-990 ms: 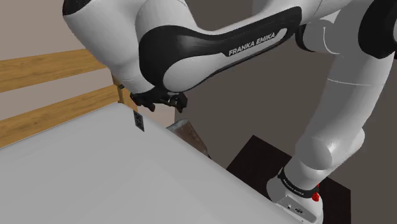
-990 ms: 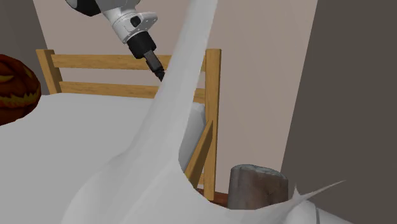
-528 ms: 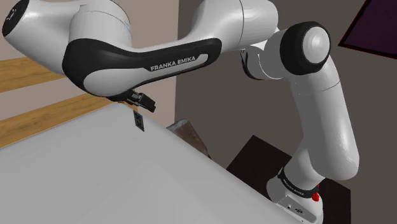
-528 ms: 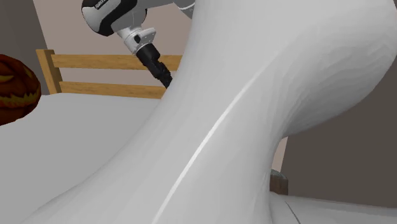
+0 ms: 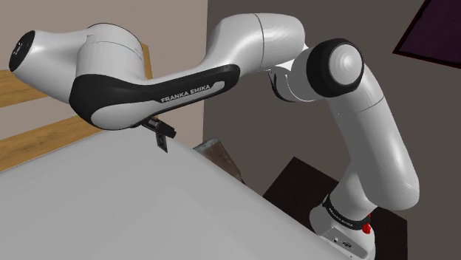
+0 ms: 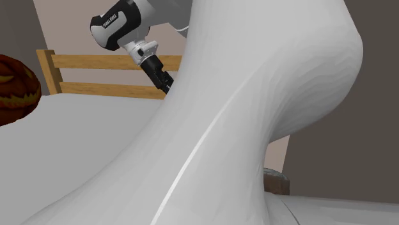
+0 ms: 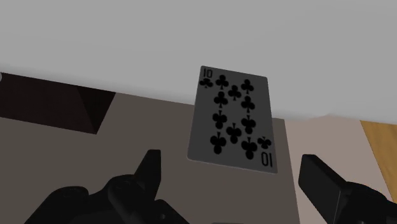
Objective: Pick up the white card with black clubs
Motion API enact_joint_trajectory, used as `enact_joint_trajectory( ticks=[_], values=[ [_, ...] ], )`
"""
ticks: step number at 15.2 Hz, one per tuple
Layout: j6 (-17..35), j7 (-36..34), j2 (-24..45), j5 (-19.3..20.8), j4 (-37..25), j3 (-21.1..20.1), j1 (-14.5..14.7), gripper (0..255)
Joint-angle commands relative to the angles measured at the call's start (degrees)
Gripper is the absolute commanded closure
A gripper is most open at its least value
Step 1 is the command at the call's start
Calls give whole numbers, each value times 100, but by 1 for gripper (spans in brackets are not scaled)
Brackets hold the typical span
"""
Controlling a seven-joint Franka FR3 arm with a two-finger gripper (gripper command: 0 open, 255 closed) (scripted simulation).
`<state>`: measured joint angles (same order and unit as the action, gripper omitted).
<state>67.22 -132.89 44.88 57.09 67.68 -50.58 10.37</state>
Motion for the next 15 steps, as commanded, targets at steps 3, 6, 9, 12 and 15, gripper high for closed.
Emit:
enact_joint_trajectory(
  ticks=[3, 6, 9, 12, 15],
  values=[
    [86, -70, 44, 7, 82, 9, -21, 255],
    [89, -81, 40, 1, 98, 5, -24, 255],
    [93, -78, 41, 3, 98, 6, -27, 255],
    [85, -75, 34, 1, 96, 2, -27, 255],
    [-68, 42, -14, 3, -82, -1, 36, 255]
  ],
)
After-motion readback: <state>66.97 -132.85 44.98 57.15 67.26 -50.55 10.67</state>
